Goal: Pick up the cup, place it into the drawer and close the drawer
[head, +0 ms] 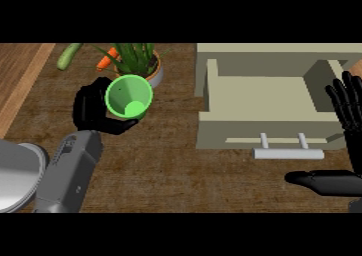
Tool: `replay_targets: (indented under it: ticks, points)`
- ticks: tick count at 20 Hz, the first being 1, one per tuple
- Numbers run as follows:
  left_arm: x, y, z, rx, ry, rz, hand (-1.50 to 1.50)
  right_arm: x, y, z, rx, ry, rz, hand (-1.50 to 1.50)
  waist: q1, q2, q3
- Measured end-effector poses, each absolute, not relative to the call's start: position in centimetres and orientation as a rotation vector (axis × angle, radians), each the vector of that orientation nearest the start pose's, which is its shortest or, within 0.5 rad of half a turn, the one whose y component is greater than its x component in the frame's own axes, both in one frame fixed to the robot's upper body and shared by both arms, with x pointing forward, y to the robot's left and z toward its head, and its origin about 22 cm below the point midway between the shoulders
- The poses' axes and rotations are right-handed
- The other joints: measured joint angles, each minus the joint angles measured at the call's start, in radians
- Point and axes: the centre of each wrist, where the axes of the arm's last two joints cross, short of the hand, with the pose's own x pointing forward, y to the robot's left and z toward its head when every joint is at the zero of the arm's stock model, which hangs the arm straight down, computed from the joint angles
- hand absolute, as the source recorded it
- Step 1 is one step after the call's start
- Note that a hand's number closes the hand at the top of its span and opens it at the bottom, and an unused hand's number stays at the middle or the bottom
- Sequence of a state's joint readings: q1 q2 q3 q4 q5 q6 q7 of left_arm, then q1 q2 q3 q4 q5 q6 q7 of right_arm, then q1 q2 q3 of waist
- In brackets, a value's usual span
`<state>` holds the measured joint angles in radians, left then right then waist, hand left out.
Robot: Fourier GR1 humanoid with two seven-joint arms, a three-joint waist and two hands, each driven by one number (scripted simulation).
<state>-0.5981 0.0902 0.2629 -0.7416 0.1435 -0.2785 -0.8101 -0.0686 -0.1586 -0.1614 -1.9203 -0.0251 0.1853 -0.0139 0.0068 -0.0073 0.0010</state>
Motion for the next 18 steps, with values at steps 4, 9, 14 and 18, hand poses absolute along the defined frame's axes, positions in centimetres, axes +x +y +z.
replay_targets:
  ticks: [4, 9, 14, 18]
  points:
    - [38.5, 20.5, 2.3, -0.361, -2.156, 0.031, 1.5, 23.6, -28.5, 10.8, -0.095, -1.988, 0.228, -1.5, 0.002, 0.0, 0.0]
    - [40.0, 16.6, 8.3, -0.38, -2.168, -0.053, 1.5, 23.4, -28.5, 11.0, -0.089, -1.99, 0.229, -1.5, -0.007, 0.002, 0.0]
    - [40.5, 12.4, 12.7, -0.361, -2.148, -0.117, 1.5, 23.2, -28.9, 11.1, -0.087, -1.999, 0.224, -1.5, -0.015, 0.005, 0.0]
    - [41.3, 9.5, 14.6, -0.321, -2.133, -0.145, 1.5, 23.7, -28.5, 11.1, -0.082, -1.998, 0.232, -1.5, -0.021, 0.008, -0.001]
